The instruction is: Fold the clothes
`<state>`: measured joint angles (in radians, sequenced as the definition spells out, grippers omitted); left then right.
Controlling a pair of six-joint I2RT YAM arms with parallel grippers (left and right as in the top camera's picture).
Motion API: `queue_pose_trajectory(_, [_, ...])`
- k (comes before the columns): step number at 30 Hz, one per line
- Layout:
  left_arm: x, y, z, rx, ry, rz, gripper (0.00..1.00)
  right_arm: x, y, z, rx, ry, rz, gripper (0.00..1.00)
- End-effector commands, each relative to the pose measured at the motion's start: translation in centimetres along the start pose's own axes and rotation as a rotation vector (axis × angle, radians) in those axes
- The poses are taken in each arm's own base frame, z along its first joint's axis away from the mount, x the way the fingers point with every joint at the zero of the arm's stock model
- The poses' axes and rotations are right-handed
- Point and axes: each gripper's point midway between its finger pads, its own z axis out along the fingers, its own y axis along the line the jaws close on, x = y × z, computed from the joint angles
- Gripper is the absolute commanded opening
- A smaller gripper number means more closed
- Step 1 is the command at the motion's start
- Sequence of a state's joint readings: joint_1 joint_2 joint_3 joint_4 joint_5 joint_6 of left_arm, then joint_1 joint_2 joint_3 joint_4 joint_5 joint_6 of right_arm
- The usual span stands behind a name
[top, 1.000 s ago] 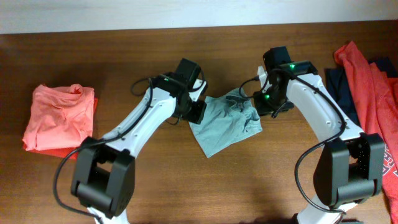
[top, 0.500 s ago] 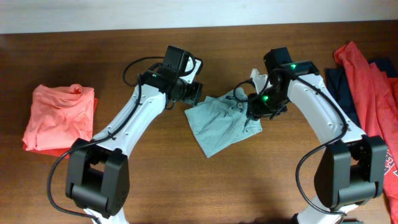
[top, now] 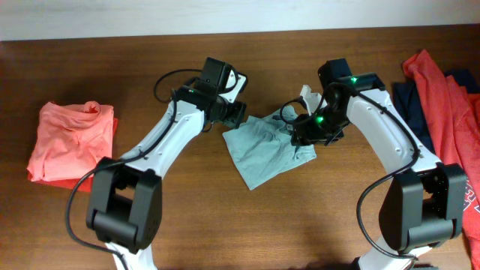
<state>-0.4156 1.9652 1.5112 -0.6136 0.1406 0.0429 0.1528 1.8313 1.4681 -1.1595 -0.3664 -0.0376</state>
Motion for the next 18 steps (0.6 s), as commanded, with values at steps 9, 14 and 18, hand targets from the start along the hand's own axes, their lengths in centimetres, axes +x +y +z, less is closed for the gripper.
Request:
queue_pose_trajectory(9, [0.8,0.4,3.0,-0.004,0.033,0.038,0.58,-0.1,0.6,-0.6,-0.026,-0.02,-0.012,0.56])
queue_pose_trajectory(14, [1.2,0.6,4.5,-0.003,0.043,0.037,0.58,0.0,0.7,1.4,-0.029,0.023,-0.019,0.49])
queue_pose_trajectory(18, [1.2,0.8,5.3,-0.003,0.042,0.037,0.58,-0.1,1.4,3.0,-0.03,0.049,-0.045,0.44])
